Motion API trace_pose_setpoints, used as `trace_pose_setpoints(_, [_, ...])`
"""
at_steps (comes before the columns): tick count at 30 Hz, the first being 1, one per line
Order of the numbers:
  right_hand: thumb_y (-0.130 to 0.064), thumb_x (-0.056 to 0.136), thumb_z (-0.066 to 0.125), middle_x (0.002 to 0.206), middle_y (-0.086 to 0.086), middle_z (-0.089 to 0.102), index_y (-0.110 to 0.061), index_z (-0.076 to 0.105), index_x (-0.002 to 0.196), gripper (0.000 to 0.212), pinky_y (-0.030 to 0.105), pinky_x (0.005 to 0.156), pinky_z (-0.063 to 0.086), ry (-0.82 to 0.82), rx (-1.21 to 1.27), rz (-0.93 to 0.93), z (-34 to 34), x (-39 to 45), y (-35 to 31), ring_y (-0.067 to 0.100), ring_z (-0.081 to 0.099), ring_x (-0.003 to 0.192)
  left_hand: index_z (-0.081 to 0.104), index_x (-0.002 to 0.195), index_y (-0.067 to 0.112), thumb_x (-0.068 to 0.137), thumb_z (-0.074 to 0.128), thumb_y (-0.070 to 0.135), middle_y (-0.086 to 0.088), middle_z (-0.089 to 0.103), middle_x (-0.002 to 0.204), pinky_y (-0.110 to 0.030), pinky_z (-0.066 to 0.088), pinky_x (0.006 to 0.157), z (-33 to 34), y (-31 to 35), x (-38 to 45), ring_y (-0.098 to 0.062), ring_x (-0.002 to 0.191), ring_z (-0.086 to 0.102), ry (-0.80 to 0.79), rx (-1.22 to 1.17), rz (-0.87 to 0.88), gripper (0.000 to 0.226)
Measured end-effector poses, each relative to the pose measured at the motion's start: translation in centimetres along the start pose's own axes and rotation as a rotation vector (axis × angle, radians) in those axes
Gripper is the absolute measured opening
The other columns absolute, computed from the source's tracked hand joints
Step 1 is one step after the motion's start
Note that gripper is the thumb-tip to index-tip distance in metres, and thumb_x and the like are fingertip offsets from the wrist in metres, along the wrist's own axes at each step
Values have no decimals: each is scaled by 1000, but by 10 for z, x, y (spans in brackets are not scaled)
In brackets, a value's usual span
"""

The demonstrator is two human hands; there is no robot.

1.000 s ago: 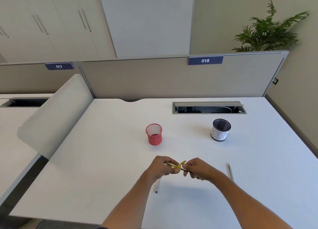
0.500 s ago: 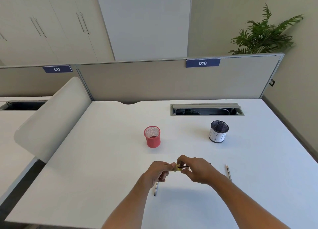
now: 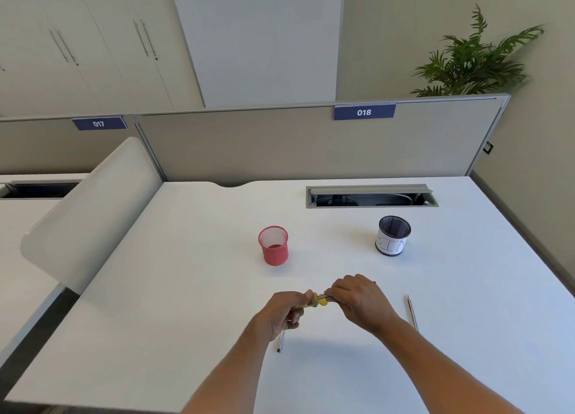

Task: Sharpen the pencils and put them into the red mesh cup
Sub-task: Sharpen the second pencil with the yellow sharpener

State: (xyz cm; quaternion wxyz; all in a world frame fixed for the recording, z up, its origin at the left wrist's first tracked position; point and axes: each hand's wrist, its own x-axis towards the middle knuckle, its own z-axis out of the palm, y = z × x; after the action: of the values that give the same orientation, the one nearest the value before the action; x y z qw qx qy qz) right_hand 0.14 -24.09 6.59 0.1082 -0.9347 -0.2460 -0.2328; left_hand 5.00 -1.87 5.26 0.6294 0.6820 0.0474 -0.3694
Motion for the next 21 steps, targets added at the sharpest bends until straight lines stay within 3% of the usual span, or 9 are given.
trace_pose_setpoints(5, [-26,86,79,65,-8,64,-27,76,82,5,29,45,43,-104,36,130,1,2,-4,20,60,59,81,87,20,65,86,54,1,52,61,-24,34,62,-8,-4,1,-12,58,43,-6,78,30,41])
trace_pose_setpoints(9, [-46,99,55,85,-7,73,-32,75,100,25,31,63,47,-448,112,402,3,8,-8,17,63,78,83,94,22,67,89,46,5,63,69,-27,35,68,-13,-5,-2,-9,65,56,41,185,18,37])
trace_pose_setpoints(12, [-45,92,62,61,-7,64,-27,78,86,25,27,57,43,-621,451,672,5,13,-10,7,54,55,84,95,25,71,90,33,8,72,77,-23,39,68,-14,-4,-3,-4,67,61,46,266,14,26])
trace_pose_setpoints(15, [-43,92,62,53,-5,59,-16,81,82,35,22,49,35,-767,786,756,6,10,-6,9,44,46,83,102,21,73,89,24,5,75,83,-17,41,64,-14,-6,-6,-3,72,62,21,319,16,29])
trace_pose_setpoints(18, [-47,91,58,60,3,69,-14,78,87,39,20,48,34,-790,874,756,7,6,-5,9,41,45,83,97,24,69,89,35,1,74,84,-25,39,69,-13,-6,-9,-6,71,62,2,351,-10,30])
trace_pose_setpoints(21, [-49,82,68,72,-3,78,-23,64,96,29,26,58,42,-739,856,734,8,3,-7,8,53,56,82,93,18,64,86,44,-2,69,77,-26,40,66,-14,-4,-8,-9,67,62,23,339,-20,39])
